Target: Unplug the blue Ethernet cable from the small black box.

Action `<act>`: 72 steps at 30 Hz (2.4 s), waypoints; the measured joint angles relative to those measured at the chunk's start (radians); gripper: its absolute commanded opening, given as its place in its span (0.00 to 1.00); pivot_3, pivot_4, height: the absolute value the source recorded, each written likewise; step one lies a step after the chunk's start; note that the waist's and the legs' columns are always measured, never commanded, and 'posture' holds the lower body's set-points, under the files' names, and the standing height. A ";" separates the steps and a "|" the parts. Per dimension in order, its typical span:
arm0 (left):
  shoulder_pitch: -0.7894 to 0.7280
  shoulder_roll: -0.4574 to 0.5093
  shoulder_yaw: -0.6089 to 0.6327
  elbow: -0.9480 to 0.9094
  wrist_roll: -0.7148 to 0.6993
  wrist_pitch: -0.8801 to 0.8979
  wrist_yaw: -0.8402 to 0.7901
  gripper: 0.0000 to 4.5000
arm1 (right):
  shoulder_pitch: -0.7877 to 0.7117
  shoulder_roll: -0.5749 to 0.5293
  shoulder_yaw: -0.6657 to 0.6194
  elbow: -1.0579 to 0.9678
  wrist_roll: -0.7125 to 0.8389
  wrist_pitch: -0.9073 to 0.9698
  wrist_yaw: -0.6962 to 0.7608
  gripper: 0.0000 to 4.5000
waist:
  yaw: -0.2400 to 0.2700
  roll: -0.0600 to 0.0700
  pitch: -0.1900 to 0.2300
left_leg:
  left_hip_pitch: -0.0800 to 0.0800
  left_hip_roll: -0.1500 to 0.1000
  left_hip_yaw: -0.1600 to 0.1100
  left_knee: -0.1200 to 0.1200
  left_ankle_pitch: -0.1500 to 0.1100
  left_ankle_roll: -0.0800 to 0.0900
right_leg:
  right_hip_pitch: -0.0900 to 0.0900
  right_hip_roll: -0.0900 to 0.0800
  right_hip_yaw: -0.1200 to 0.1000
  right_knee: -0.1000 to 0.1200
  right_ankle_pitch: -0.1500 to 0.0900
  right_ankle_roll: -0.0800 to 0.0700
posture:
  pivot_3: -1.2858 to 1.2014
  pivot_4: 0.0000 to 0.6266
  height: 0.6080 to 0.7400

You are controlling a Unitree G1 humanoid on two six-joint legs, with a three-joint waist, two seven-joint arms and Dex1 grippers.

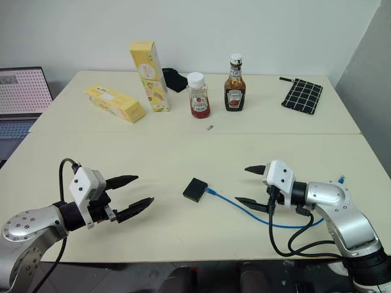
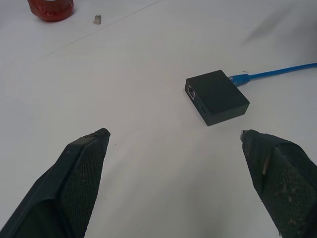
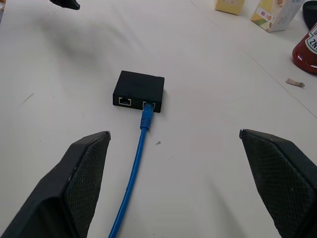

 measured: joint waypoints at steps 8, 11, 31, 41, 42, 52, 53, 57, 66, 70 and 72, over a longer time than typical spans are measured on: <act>-0.008 -0.024 -0.020 0.030 -0.002 -0.080 -0.081 1.00 | -0.087 0.149 0.140 0.095 -0.094 0.022 -0.091 0.98 | -0.003 0.000 0.000 | 0.001 0.000 0.001 0.000 0.000 0.000 | 0.000 0.000 0.000 0.000 0.000 0.000 | 0.52 0.24 1.00; 0.007 -0.003 -0.031 0.030 -0.025 -0.081 -0.160 1.00 | -0.113 0.215 0.213 0.167 -0.155 0.019 -0.128 0.98 | -0.002 0.000 0.000 | 0.000 0.000 0.001 0.000 0.000 0.000 | -0.001 0.000 0.000 0.000 0.000 0.000 | 0.52 0.24 1.00; -0.001 0.087 -0.053 0.054 -0.035 -0.118 -0.357 1.00 | -0.178 0.353 0.313 0.355 -0.278 0.023 -0.165 0.51 | -0.002 0.000 0.000 | 0.000 0.000 0.001 0.000 0.000 0.000 | -0.001 0.001 -0.001 0.001 0.000 0.000 | 0.52 0.24 1.00; -0.011 0.089 -0.065 0.096 -0.009 -0.124 -0.373 1.00 | -0.198 0.321 0.336 0.354 -0.305 -0.008 -0.137 0.03 | -0.002 0.000 0.000 | 0.000 0.000 0.000 0.000 0.000 0.000 | -0.001 0.001 0.000 0.001 0.000 0.000 | 0.52 0.24 1.00; -0.013 0.089 -0.065 0.098 -0.009 -0.115 -0.373 1.00 | -0.200 0.317 0.335 0.354 -0.312 -0.015 -0.135 0.03 | -0.002 0.000 0.000 | 0.000 0.000 0.000 0.000 0.000 0.000 | -0.001 0.001 -0.001 0.001 0.000 0.000 | 0.52 0.24 1.00; -0.140 -0.006 -0.063 0.118 -0.173 0.084 -0.250 1.00 | -0.304 0.239 0.330 0.376 -0.442 -0.396 -0.154 0.03 | -0.005 0.000 0.000 | 0.000 0.000 0.000 0.000 0.000 0.000 | -0.002 0.001 -0.001 0.001 0.000 0.000 | 0.52 0.24 1.00; -0.160 -0.024 -0.059 0.124 -0.203 0.115 -0.230 1.00 | -0.321 0.239 0.330 0.389 -0.455 -0.466 -0.166 0.03 | -0.005 0.001 0.000 | -0.001 0.000 0.000 0.000 0.000 0.000 | -0.003 0.001 -0.001 0.001 0.000 0.000 | 0.52 0.24 1.00; -0.218 -0.069 -0.044 0.134 -0.321 0.226 -0.154 1.00 | -0.360 0.244 0.332 0.421 -0.487 -0.678 -0.181 0.03 | -0.004 0.000 0.000 | -0.001 0.001 0.000 0.000 0.000 0.000 | -0.003 0.000 -0.001 0.001 0.000 0.000 | 0.52 0.24 1.00; -0.259 -0.073 -0.043 0.138 -0.418 0.328 -0.116 1.00 | -0.373 0.269 0.335 0.467 -0.524 -0.880 -0.198 0.03 | -0.003 0.000 0.000 | -0.001 0.001 0.000 0.001 0.000 0.000 | -0.002 0.000 0.000 0.001 0.000 0.000 | 0.52 0.24 1.00; -0.270 -0.073 -0.043 0.138 -0.438 0.337 -0.127 0.83 | -0.397 0.274 0.335 0.477 -0.534 -0.924 -0.197 0.03 | -0.003 0.000 0.000 | -0.001 0.001 0.000 0.001 0.000 0.000 | -0.002 0.000 0.000 0.001 0.000 0.000 | 0.52 0.24 1.00; -0.271 -0.073 -0.043 0.139 -0.438 0.337 -0.134 0.73 | -0.399 0.278 0.335 0.482 -0.535 -0.940 -0.197 0.03 | -0.003 0.000 0.000 | -0.001 0.001 0.000 0.001 0.000 0.000 | -0.002 0.000 0.000 0.001 0.000 0.000 | 0.52 0.24 1.00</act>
